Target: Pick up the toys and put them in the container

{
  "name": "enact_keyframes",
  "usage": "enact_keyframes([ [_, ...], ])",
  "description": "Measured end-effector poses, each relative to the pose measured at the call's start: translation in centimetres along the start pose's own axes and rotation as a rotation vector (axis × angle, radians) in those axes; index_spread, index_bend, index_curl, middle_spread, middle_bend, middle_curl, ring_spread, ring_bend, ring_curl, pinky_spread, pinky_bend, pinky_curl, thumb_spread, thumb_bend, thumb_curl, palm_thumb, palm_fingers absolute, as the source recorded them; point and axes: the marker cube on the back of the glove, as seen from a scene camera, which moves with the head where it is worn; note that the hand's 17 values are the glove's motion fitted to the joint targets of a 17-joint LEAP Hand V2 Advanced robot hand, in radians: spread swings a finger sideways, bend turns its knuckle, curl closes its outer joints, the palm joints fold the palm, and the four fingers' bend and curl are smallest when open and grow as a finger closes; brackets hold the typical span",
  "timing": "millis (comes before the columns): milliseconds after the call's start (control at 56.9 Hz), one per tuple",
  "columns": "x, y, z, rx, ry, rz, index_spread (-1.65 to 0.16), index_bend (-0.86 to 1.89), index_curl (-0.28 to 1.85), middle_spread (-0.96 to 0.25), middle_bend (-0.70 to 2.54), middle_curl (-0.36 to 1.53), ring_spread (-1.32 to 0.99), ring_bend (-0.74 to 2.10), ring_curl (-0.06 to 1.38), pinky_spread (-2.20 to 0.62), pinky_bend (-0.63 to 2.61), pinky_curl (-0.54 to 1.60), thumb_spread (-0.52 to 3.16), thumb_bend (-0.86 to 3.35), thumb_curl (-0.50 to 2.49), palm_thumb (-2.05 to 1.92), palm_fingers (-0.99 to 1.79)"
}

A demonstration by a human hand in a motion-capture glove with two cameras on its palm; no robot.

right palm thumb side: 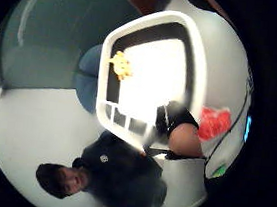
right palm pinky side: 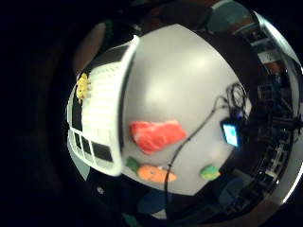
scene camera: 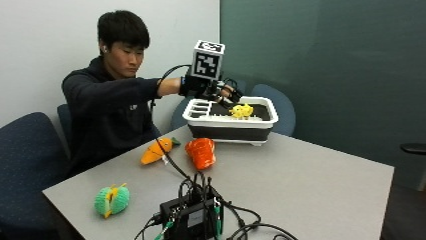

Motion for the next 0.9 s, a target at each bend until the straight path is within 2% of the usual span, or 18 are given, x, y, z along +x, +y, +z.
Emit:
enact_keyframes([
  [176, 7.1, 3.9, 2.8, -0.165, 0.201, 0.100, -0.32, 0.15, 0.42, -0.07, 0.19, 0.32, -0.08, 0.14, 0.25, -0.02, 0.68, 0.35, 1.21, 0.01, 0.46, 0.33, -0.13],
  [263, 9.0, 4.3, 5.0, -0.253, 0.246, 0.154, -0.32, 0.13, 0.40, -0.05, 0.09, 0.27, -0.06, 0.16, 0.25, -0.01, 0.72, 0.36, 1.18, -0.01, 0.45, 0.35, -0.22],
  [334, 10.5, 4.2, 7.1, -0.336, 0.357, 0.097, -0.30, 0.07, 0.35, -0.03, 0.06, 0.25, -0.05, 0.18, 0.26, -0.01, 0.75, 0.36, 1.16, -0.01, 0.44, 0.37, -0.32],
  [404, 9.2, 3.3, 10.3, -0.377, 0.322, 0.104, -0.29, 0.05, 0.31, -0.01, 0.06, 0.22, -0.04, 0.17, 0.26, -0.01, 0.77, 0.37, 1.14, -0.01, 0.43, 0.39, -0.37],
  [474, 9.4, 2.5, 12.2, -0.406, 0.415, 0.057, -0.28, 0.06, 0.28, 0.00, 0.05, 0.20, -0.03, 0.16, 0.26, -0.01, 0.78, 0.37, 1.12, 0.00, 0.43, 0.42, -0.40],
  [545, 8.0, 1.7, 13.9, -0.420, 0.329, 0.012, -0.27, 0.07, 0.26, 0.01, 0.05, 0.18, -0.02, 0.16, 0.26, -0.01, 0.78, 0.38, 1.13, 0.04, 0.44, 0.53, -0.41],
  [650, 8.5, 0.6, 15.2, -0.343, 0.389, -0.003, -0.30, 0.23, 0.29, 0.01, 0.04, 0.15, -0.01, 0.11, 0.23, -0.01, 0.72, 0.36, 1.14, 0.07, 0.46, 0.63, -0.33],
  [720, 7.9, 0.3, 15.4, -0.239, 0.269, -0.047, -0.33, 0.47, 0.36, -0.01, 0.06, 0.14, -0.02, 0.07, 0.19, 0.00, 0.63, 0.34, 1.16, 0.08, 0.48, 0.66, -0.22],
  [755, 7.8, 0.1, 15.3, -0.183, 0.216, -0.053, -0.34, 0.70, 0.43, -0.02, 0.08, 0.14, -0.03, 0.06, 0.17, 0.00, 0.57, 0.32, 1.18, 0.09, 0.48, 0.66, -0.09],
  [808, 8.3, -0.1, 14.9, -0.106, 0.210, -0.026, -0.33, 0.88, 0.49, -0.04, 0.16, 0.15, -0.05, 0.09, 0.16, 0.00, 0.52, 0.31, 1.19, 0.09, 0.49, 0.68, 0.03],
  [826, 8.6, -0.1, 14.8, -0.085, 0.215, -0.010, -0.33, 0.90, 0.50, -0.04, 0.16, 0.16, -0.06, 0.10, 0.15, 0.00, 0.52, 0.31, 1.19, 0.09, 0.49, 0.68, 0.02],
  [843, 8.9, -0.2, 14.6, -0.067, 0.222, 0.006, -0.31, 0.95, 0.52, -0.06, 0.24, 0.18, -0.08, 0.12, 0.15, -0.01, 0.51, 0.31, 1.20, 0.10, 0.50, 0.71, 0.13],
  [896, 10.1, -0.2, 13.8, -0.027, 0.236, 0.052, -0.29, 0.99, 0.54, -0.10, 0.32, 0.22, -0.12, 0.15, 0.14, -0.02, 0.49, 0.29, 1.19, 0.11, 0.52, 0.74, 0.23],
])
